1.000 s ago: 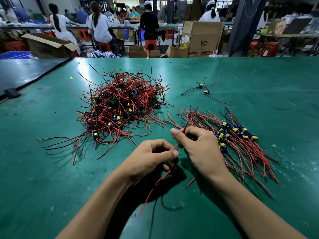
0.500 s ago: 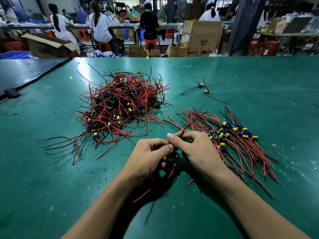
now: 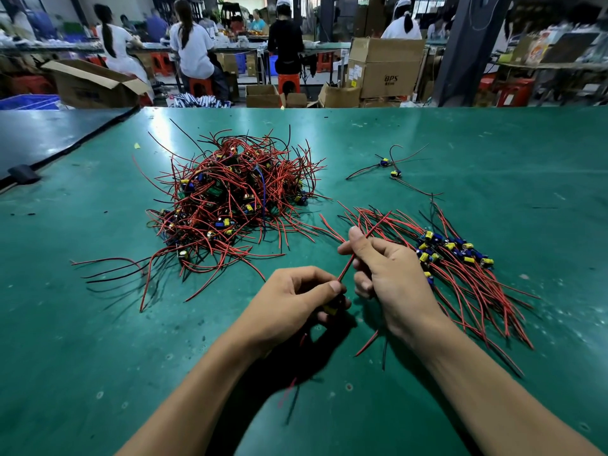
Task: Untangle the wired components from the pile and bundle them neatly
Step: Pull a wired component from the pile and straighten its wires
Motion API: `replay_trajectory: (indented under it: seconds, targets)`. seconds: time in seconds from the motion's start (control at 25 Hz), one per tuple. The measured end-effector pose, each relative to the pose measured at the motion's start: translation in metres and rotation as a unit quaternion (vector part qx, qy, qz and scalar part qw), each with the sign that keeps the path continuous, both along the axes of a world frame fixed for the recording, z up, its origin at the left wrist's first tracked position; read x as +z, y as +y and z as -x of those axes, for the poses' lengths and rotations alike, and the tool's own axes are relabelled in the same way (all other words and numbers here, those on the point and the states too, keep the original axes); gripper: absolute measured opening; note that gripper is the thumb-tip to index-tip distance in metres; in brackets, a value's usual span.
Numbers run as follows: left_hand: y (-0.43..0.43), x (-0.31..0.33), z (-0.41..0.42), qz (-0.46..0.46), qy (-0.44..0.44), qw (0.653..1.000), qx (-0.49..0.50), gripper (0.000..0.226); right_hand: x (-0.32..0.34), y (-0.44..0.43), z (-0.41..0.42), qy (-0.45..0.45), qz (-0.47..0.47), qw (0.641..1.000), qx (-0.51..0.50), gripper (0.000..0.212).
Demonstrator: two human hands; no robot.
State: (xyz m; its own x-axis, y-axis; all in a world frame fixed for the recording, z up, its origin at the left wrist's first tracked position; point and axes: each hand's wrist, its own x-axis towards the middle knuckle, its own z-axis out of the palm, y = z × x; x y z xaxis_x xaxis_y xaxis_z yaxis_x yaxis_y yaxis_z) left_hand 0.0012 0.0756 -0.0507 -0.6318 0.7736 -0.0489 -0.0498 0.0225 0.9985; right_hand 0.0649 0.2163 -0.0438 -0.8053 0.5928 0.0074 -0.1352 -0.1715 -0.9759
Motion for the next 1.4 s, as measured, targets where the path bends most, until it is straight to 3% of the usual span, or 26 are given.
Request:
replay_trajectory:
  seconds: [0.12,0.28,0.44,0.52,0.64,0.72,0.84,1.04,1.12,1.24,1.32,1.4]
  targets:
    - [0.001,-0.002,-0.002,-0.024,-0.011,0.999,0.034,0.01,0.002,-0.003,-0.001,-0.019,0.042,0.997,0.062,0.032]
    - [0.0,-0.001,-0.001,-0.037,-0.015,0.998,0.057,0.014,0.0,-0.007,-0.007,-0.05,-0.061,0.991,0.104,0.024]
    - [0.0,0.0,0.0,-0.041,-0.058,0.997,0.031,0.012,-0.001,0.001,-0.006,-0.039,-0.175,0.984,0.005,0.031]
    - [0.0,0.002,0.0,-0.046,-0.08,0.996,0.005,0.014,-0.001,0.006,-0.004,-0.027,-0.171,0.984,-0.045,0.041]
    - [-0.003,0.003,0.002,-0.041,-0.076,0.996,-0.031,0.018,-0.002,0.006,0.0,0.013,-0.073,0.995,-0.064,0.047]
    - [-0.004,0.004,0.003,-0.036,-0.074,0.996,-0.044,0.017,0.001,0.006,0.001,0.034,0.003,0.997,-0.065,0.037]
    - [-0.005,0.003,0.003,-0.024,-0.076,0.995,-0.058,0.013,0.007,0.008,0.0,0.007,0.096,0.994,-0.06,0.038]
    - [-0.005,0.001,0.006,-0.027,-0.091,0.993,-0.069,0.011,0.022,0.013,-0.003,-0.025,0.335,0.942,0.017,0.043]
    - [-0.005,0.001,0.006,-0.023,-0.093,0.993,-0.064,0.012,0.024,0.016,-0.005,-0.028,0.369,0.928,0.042,0.043]
    - [-0.006,0.003,0.006,-0.024,-0.098,0.995,-0.026,0.016,0.022,0.011,-0.002,-0.025,0.275,0.96,0.044,0.038]
    - [-0.004,0.005,0.007,-0.024,-0.095,0.994,0.04,0.014,0.015,0.006,0.0,-0.033,0.187,0.981,0.029,0.048]
    - [-0.001,0.006,0.011,-0.047,-0.133,0.982,0.128,0.01,0.004,0.002,0.0,-0.056,0.045,0.997,0.029,0.035]
